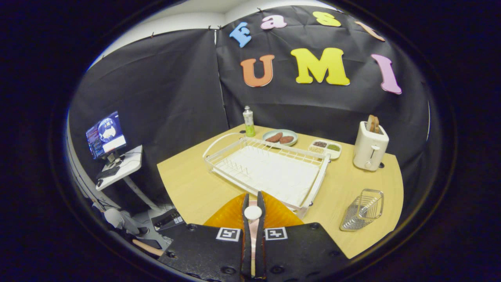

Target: Take the plate from the dish rack, then take the spoon from the basket and place it into the plate.

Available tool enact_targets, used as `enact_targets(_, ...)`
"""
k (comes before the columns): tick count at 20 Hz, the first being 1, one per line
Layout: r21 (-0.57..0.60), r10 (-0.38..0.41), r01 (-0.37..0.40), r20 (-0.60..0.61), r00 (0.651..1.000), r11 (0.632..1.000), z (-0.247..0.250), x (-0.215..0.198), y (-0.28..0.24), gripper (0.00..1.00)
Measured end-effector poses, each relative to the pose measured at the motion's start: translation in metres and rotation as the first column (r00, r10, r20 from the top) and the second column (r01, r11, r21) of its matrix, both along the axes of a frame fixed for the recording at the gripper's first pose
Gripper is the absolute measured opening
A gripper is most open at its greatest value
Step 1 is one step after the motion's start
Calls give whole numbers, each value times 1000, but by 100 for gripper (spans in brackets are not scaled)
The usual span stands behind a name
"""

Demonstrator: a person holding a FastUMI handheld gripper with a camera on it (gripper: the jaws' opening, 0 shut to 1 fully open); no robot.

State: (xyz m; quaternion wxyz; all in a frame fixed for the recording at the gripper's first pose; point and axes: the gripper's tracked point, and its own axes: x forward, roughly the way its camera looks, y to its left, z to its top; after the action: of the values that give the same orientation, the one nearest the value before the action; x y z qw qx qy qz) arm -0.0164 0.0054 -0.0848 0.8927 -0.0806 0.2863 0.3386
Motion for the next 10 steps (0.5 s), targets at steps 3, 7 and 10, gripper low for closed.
enact_targets(3, -21, 24, -25, -39, 999, 999, -18, 8, 12, 10)
enact_targets(7, -33, 53, -56, -96, 994, 998, -39, 10, 23, 11)
enact_targets(10, -25, 51, -54, -95, 994, 998, -39, 12, 25, 13)
